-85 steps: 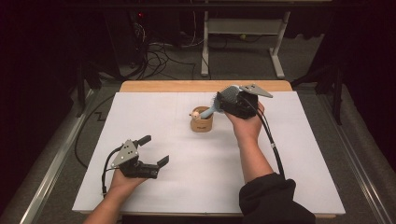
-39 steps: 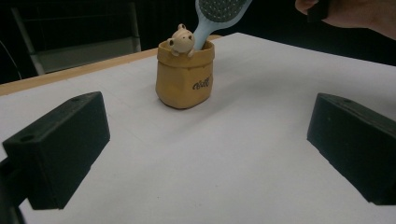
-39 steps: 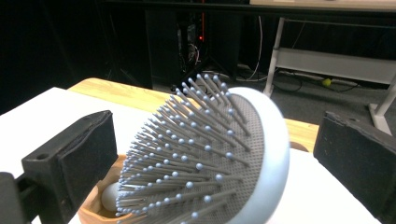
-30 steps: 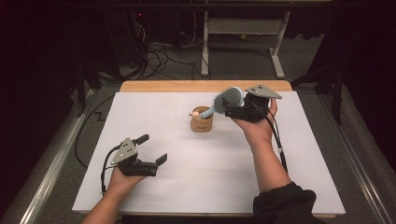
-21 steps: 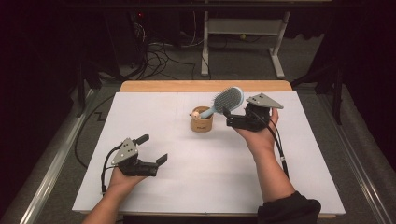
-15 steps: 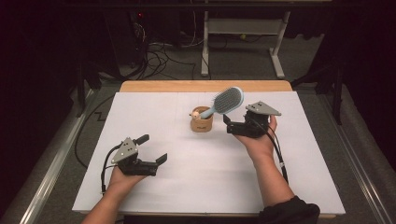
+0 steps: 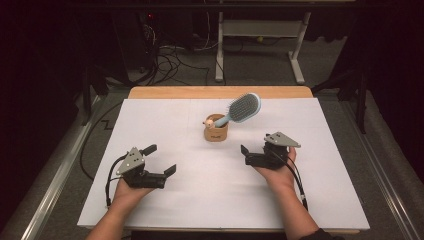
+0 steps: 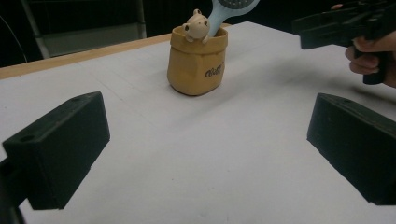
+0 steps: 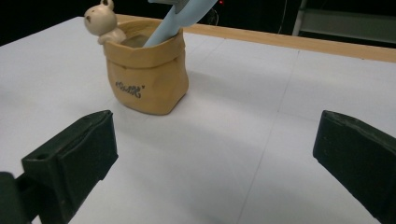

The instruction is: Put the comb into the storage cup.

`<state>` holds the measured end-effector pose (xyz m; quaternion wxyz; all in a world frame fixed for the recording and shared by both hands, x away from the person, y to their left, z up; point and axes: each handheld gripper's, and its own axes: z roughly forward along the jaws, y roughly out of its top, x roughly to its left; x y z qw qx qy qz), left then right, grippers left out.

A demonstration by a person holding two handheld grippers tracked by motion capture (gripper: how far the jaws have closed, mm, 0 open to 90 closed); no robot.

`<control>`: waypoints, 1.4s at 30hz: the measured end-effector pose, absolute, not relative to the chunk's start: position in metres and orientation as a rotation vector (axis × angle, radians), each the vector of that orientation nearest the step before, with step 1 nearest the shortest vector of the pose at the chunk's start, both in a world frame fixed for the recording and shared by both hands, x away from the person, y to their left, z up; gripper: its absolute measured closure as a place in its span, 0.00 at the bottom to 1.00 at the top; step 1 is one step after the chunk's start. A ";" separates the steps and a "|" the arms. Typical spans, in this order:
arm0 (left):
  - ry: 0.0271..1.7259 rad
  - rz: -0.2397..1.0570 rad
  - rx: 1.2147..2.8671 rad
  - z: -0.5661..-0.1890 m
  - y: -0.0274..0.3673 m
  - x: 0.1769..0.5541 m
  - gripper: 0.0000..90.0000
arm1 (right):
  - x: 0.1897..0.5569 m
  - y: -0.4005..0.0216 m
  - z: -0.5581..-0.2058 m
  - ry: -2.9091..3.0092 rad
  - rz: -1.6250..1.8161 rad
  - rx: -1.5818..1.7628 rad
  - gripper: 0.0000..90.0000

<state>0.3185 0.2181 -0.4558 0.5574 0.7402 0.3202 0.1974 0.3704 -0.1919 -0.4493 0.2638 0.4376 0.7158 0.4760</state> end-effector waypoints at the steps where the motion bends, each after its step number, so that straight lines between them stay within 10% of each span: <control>1: 0.758 0.469 1.747 -0.456 0.219 0.318 0.00 | 0.365 -0.195 -0.450 1.929 1.296 1.180 0.01; 22: 0.822 0.455 1.742 -0.463 0.244 0.301 0.00 | 0.278 -0.279 -0.452 1.802 1.344 1.163 0.00; 42: 0.810 0.489 1.686 -0.461 0.248 0.297 0.00 | 0.281 -0.275 -0.453 1.800 1.342 1.148 0.00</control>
